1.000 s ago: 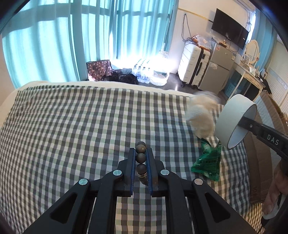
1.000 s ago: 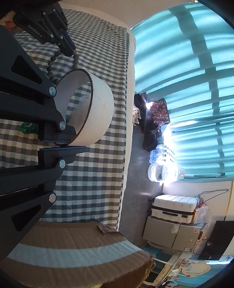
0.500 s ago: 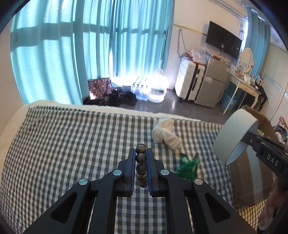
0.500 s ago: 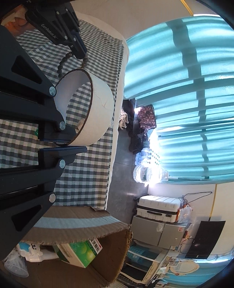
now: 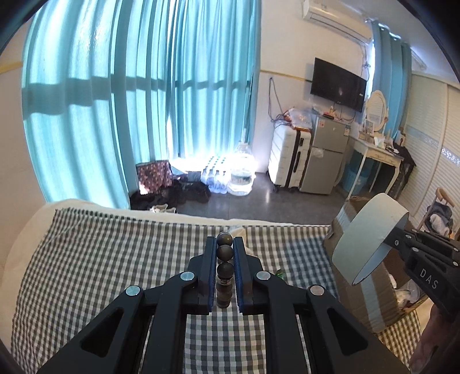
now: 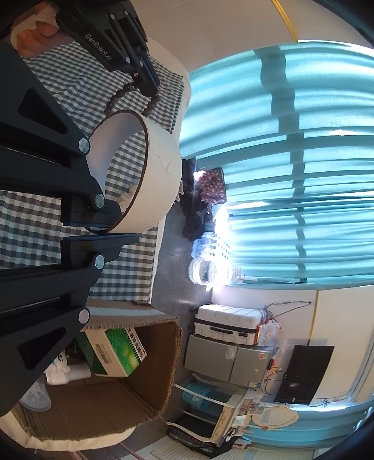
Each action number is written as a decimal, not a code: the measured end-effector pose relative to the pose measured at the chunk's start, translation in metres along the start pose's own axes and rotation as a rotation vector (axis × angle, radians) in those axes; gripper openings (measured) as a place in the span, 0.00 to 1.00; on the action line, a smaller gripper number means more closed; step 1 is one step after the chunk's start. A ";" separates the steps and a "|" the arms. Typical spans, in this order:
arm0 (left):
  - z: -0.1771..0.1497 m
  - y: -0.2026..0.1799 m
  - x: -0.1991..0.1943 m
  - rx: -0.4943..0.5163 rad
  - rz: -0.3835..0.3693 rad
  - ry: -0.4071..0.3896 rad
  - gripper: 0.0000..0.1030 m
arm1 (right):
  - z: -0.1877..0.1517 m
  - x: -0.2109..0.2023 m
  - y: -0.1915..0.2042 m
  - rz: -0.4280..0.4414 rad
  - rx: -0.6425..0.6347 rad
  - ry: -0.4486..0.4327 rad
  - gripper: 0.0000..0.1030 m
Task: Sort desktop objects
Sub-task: 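Lift and carry the bracelet and tape roll with both tools over the cardboard box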
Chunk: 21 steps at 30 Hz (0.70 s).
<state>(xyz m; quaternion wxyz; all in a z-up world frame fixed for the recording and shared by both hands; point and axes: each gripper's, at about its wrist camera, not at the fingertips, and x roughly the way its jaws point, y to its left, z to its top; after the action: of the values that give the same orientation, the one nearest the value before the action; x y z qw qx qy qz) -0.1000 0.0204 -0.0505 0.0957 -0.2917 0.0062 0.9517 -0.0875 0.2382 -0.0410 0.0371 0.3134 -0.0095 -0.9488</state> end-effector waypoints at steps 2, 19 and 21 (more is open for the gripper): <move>0.002 -0.005 -0.009 0.011 -0.007 -0.014 0.10 | 0.002 -0.011 -0.002 -0.003 -0.001 -0.017 0.03; 0.013 -0.056 -0.045 0.050 -0.039 -0.091 0.10 | 0.004 -0.070 -0.028 -0.032 0.003 -0.106 0.03; 0.014 -0.066 -0.045 0.062 -0.048 -0.094 0.10 | 0.002 -0.074 -0.034 -0.042 0.005 -0.108 0.03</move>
<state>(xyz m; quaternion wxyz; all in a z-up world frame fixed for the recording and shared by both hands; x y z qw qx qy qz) -0.0594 0.0781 -0.0110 0.1274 -0.2435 0.0242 0.9612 -0.0314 0.2781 0.0031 0.0156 0.2618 -0.0072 -0.9650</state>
